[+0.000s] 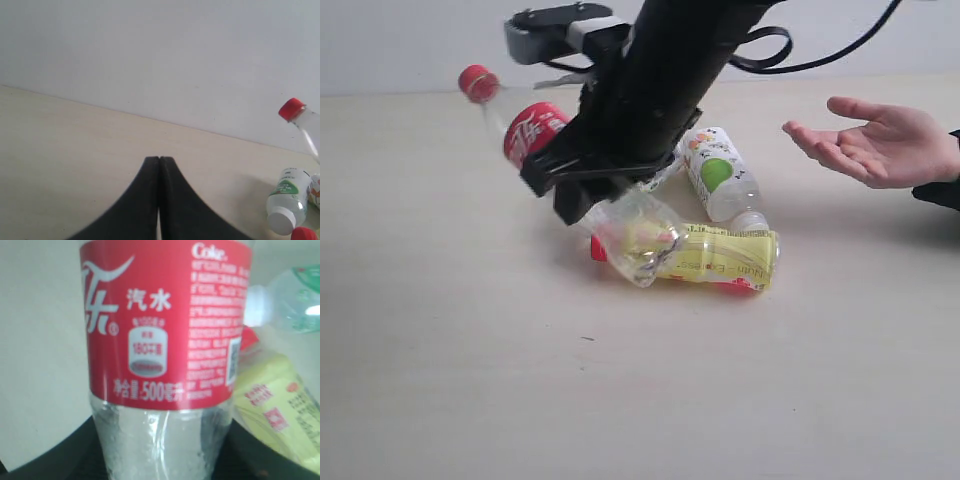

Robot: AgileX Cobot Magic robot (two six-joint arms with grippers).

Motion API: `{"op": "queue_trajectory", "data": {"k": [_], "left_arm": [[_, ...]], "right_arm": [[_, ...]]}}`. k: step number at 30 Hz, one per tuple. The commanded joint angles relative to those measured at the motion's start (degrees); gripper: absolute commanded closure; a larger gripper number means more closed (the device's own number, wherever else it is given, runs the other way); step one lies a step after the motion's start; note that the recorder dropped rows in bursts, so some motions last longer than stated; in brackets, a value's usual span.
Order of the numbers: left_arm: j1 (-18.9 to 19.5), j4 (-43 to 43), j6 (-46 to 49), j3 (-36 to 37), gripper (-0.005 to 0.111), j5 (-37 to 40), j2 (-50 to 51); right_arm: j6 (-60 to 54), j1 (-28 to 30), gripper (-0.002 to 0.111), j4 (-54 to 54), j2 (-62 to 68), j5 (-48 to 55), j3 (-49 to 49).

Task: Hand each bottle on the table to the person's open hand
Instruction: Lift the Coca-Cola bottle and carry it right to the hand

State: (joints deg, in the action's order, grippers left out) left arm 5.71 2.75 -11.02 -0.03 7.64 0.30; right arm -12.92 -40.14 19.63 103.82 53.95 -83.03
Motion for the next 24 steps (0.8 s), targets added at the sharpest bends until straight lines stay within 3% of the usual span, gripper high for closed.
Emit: {"op": "queue_trajectory", "data": {"k": [1,19,24], "left_arm": [[-0.2,0.2,0.1,0.0,0.107,-0.1,-0.3],[-0.2,0.2,0.1,0.0,0.107,-0.1,-0.3],[-0.2,0.2,0.1,0.0,0.107,-0.1,-0.3]], "right_arm": [[-0.6,5.6,0.108,-0.9,-2.8,0.2,2.6],[8.6,24.8,0.108,-12.4,-8.3,4.4,5.0],[12.9,26.9,0.108,-17.7,-8.3,6.0,5.1]]}}
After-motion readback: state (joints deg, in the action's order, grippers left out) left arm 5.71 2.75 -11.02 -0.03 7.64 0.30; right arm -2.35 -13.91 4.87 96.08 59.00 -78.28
